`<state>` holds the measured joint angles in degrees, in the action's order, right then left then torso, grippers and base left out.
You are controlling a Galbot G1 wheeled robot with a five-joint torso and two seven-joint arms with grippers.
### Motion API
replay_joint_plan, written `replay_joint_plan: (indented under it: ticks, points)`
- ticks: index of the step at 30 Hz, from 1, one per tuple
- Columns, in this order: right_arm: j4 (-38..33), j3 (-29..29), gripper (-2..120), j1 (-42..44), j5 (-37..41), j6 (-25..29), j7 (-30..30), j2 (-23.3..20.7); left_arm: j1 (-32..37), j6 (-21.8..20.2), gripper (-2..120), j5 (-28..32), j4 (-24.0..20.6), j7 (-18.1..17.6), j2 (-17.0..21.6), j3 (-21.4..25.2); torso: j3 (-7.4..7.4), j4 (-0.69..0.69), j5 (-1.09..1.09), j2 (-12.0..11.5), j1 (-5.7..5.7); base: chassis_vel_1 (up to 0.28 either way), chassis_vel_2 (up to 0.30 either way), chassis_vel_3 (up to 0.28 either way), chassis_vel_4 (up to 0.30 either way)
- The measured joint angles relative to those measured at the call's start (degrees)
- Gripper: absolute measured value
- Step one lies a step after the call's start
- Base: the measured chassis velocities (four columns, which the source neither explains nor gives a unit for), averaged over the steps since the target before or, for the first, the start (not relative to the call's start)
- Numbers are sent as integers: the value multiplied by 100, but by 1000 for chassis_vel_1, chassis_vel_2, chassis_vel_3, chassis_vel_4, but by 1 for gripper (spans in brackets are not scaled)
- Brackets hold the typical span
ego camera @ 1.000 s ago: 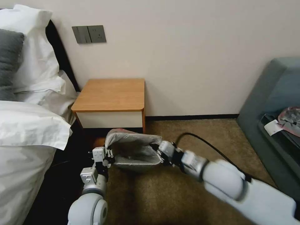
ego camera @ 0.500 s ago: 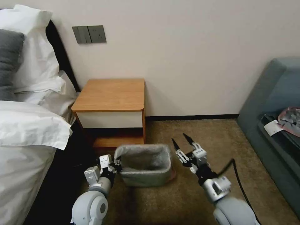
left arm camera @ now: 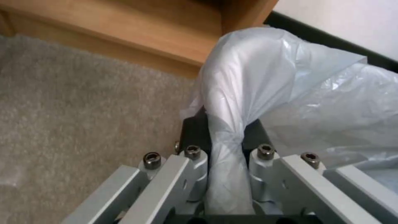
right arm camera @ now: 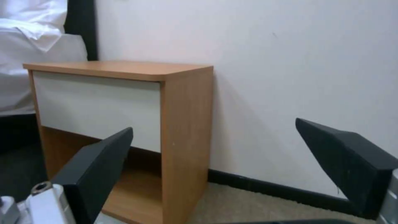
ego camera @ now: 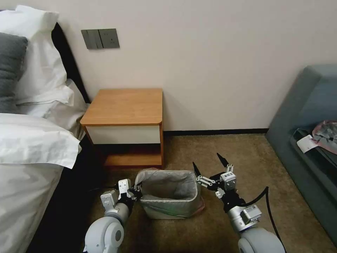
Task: Pick up the garbage bag from the table and place it over the trash can.
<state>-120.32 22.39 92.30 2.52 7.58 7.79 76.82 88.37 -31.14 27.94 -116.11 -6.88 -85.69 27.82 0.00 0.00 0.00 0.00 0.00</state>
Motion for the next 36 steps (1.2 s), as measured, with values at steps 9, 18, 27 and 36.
replay_joint_plan:
  ticks: [9,18,27,36]
  points:
    - [33,26,100,-106,70,-77,-92,-179,47,224,21,24,106,-77,20,64,0,0,0,0,0,0,0,0,0]
    - [67,-37,100,-154,68,-134,-110,-139,86,217,52,8,30,2,31,56,0,0,0,0,0,0,0,0,0]
    - [133,-104,100,-162,45,-123,-109,-76,204,380,86,-365,-173,44,68,46,0,0,0,0,0,0,0,0,0]
    - [152,-155,100,-216,18,-118,-110,-38,301,460,100,-441,-410,48,86,23,0,0,0,0,0,0,0,0,0]
